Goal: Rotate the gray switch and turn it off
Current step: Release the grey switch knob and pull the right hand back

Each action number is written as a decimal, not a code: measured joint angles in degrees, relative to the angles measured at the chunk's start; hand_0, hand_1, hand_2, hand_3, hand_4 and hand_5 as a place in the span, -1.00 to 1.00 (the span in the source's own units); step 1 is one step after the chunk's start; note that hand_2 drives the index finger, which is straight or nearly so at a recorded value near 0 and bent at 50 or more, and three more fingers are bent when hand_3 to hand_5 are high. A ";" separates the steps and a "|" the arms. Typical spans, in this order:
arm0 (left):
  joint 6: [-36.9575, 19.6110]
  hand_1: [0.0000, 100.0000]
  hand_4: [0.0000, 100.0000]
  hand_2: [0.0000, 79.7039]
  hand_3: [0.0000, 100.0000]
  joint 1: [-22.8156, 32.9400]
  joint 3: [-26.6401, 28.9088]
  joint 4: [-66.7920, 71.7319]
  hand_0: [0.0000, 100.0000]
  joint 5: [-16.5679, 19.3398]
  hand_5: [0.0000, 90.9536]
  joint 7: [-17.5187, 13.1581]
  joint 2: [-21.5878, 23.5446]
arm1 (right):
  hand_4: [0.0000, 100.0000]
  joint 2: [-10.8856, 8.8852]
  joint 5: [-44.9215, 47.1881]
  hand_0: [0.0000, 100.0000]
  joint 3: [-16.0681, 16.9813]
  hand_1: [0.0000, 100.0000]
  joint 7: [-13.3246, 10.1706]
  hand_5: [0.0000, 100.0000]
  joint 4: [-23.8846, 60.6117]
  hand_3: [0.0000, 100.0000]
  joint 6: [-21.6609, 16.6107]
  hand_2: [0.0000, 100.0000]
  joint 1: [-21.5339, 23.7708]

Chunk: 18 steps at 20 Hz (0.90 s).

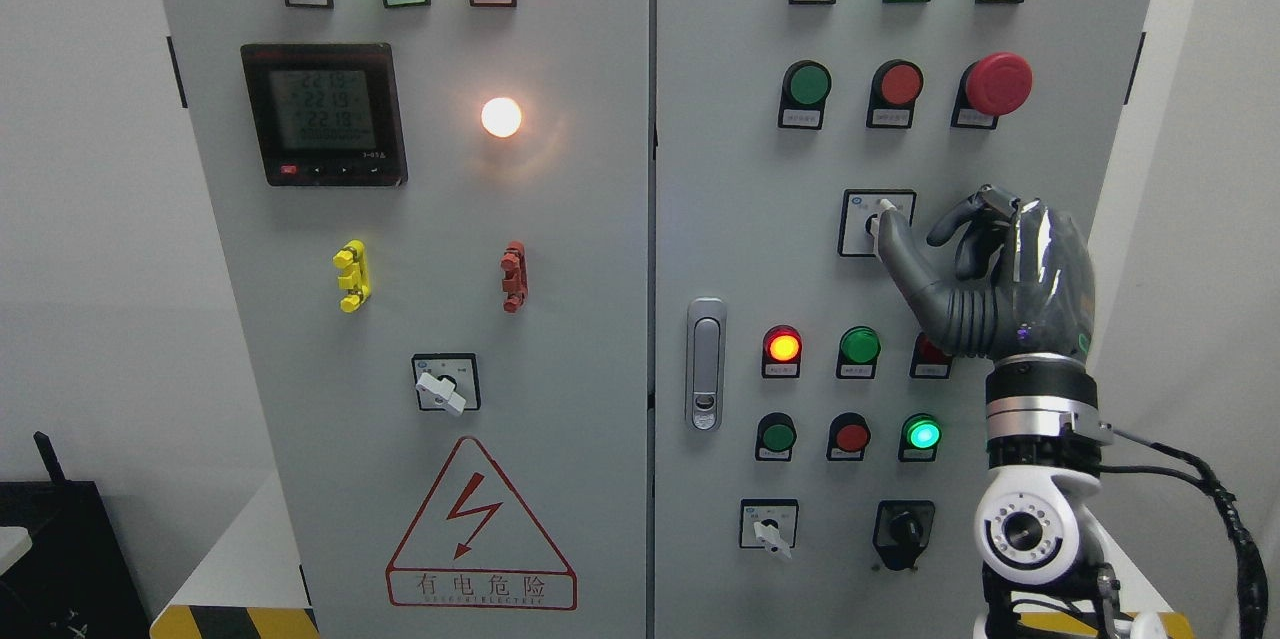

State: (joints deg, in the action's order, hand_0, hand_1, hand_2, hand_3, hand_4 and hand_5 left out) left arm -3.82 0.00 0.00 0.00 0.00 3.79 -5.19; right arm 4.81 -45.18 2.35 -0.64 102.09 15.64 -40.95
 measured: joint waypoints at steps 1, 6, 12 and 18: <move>0.00 -0.22 -1.00 -1.00 -1.00 0.00 0.00 0.00 -0.76 0.00 -1.00 0.00 0.00 | 0.99 0.00 0.03 -0.68 0.04 -0.25 -0.04 1.00 0.17 1.00 -0.42 0.43 0.11; 0.00 -0.22 -1.00 -1.00 -1.00 0.00 0.00 0.00 -0.76 0.00 -1.00 0.00 0.00 | 0.99 -0.05 0.17 -0.72 0.18 -0.33 0.01 1.00 1.86 1.00 -4.11 0.43 1.05; 0.00 -0.22 -1.00 -1.00 -1.00 0.00 0.00 0.00 -0.76 0.00 -1.00 0.00 0.00 | 0.87 -0.47 0.21 -0.72 0.28 -0.37 -6.15 0.94 4.65 0.93 -14.64 0.06 4.11; -0.01 -0.22 -1.00 -1.00 -1.00 0.00 0.00 0.00 -0.76 0.00 -1.00 0.00 0.00 | -0.52 -2.58 0.19 -0.62 0.39 -0.38 -8.19 -0.77 7.77 -0.23 -24.88 -0.50 9.63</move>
State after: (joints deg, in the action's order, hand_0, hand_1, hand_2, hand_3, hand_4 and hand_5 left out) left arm -3.83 0.00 0.00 0.00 0.00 3.79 -5.19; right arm 2.22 -44.99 2.73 -8.82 109.86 -9.25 -31.32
